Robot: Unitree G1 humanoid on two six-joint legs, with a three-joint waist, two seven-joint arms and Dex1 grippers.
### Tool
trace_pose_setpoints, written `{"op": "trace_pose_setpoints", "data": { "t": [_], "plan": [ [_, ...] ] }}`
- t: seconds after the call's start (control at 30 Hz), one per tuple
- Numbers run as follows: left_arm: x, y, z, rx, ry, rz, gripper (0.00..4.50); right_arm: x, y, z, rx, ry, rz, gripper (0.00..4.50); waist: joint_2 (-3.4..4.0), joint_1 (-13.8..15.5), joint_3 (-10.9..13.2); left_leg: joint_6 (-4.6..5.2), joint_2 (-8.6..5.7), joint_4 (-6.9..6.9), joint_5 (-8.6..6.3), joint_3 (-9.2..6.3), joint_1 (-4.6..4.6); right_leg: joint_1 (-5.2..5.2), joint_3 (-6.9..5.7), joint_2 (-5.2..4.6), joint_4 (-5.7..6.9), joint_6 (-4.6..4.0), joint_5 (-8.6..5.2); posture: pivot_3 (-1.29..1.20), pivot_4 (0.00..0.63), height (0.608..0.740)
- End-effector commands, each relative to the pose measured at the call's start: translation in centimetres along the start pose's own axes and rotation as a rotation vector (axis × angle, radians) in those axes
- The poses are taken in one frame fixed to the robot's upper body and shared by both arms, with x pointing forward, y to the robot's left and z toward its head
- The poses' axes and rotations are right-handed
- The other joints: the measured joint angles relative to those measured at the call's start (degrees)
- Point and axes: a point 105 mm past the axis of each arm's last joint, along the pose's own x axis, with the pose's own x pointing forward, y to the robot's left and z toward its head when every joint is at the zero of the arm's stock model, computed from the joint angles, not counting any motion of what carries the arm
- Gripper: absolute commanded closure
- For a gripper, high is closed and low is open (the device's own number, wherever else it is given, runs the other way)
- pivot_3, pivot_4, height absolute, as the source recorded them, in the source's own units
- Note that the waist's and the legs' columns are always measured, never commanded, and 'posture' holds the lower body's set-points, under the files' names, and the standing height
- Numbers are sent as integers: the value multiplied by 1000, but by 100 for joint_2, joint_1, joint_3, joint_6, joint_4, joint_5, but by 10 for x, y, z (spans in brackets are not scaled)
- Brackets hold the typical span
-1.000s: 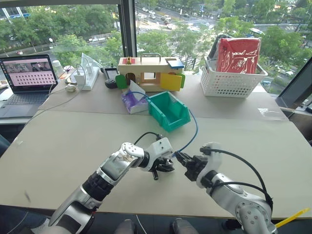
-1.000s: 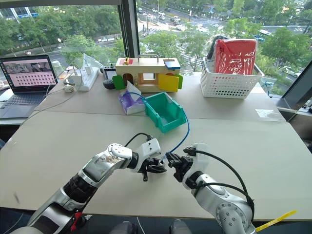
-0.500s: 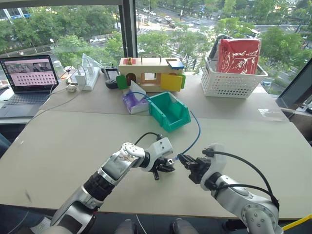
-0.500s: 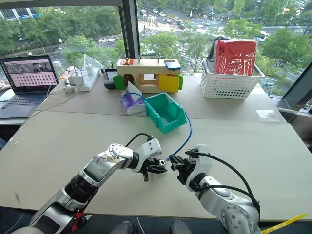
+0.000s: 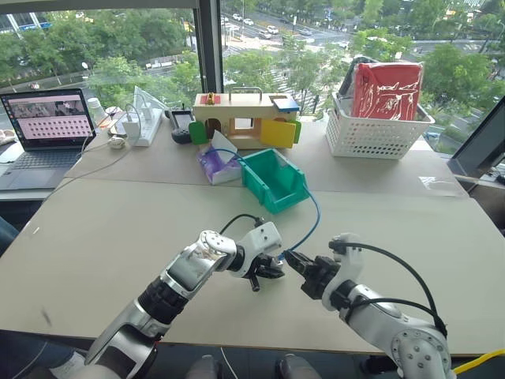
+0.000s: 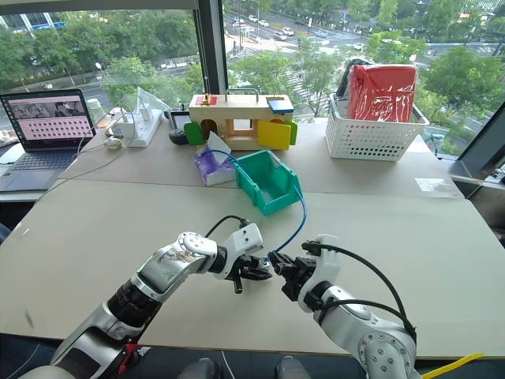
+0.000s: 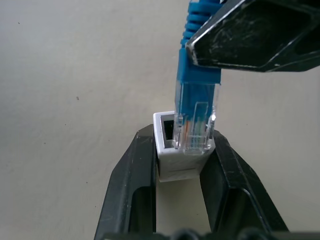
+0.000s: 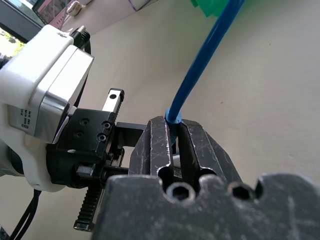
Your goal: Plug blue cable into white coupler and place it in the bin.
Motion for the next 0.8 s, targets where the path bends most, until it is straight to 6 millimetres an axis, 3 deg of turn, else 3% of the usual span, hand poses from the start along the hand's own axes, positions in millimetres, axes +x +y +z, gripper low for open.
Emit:
{"op": "trace_pose_setpoints", "data": {
  "t": [0.03,0.43,0.8],
  "plan": [
    [5,-4,-9,-22,45,-14,3763,-2,4,4,-45,-4,5,4500,0,-1,0,0,0,0,0,0,0,0,0,0,0,0,0,0,150,740],
    [4,-6,-5,-16,48,-20,3763,1,4,-4,-129,55,-1,4500,0,-3,0,0,0,0,0,0,0,-1,0,0,0,0,0,0,150,740],
    [0,-1,11,-122,39,-20,3763,1,7,-12,-396,157,-14,4500,-1,1,-1,0,-3,1,0,-2,-1,-1,-2,1,1,3,-2,0,150,740]
  ]
}}
